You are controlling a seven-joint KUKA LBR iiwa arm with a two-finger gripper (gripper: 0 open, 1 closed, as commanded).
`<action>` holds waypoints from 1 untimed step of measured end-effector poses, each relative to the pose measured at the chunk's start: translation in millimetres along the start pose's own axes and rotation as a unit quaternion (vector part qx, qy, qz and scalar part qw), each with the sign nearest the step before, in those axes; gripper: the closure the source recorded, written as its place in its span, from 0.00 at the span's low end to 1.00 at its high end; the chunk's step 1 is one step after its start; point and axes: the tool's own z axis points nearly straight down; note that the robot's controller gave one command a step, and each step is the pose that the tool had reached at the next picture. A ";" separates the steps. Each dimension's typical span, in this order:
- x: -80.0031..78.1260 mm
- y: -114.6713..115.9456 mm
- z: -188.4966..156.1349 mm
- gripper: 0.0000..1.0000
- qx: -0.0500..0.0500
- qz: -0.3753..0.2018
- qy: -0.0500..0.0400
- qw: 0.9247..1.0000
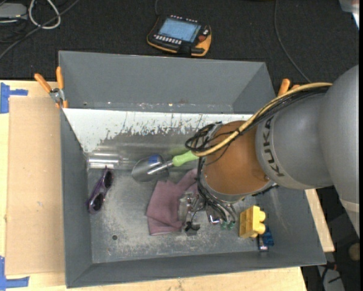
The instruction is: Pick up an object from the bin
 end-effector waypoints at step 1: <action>10.6 -1.9 7.6 1.00 -0.001 0.133 0.001 0.991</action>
Offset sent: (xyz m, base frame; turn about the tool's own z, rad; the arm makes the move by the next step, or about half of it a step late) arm 0.0060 0.0124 0.0005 -0.0407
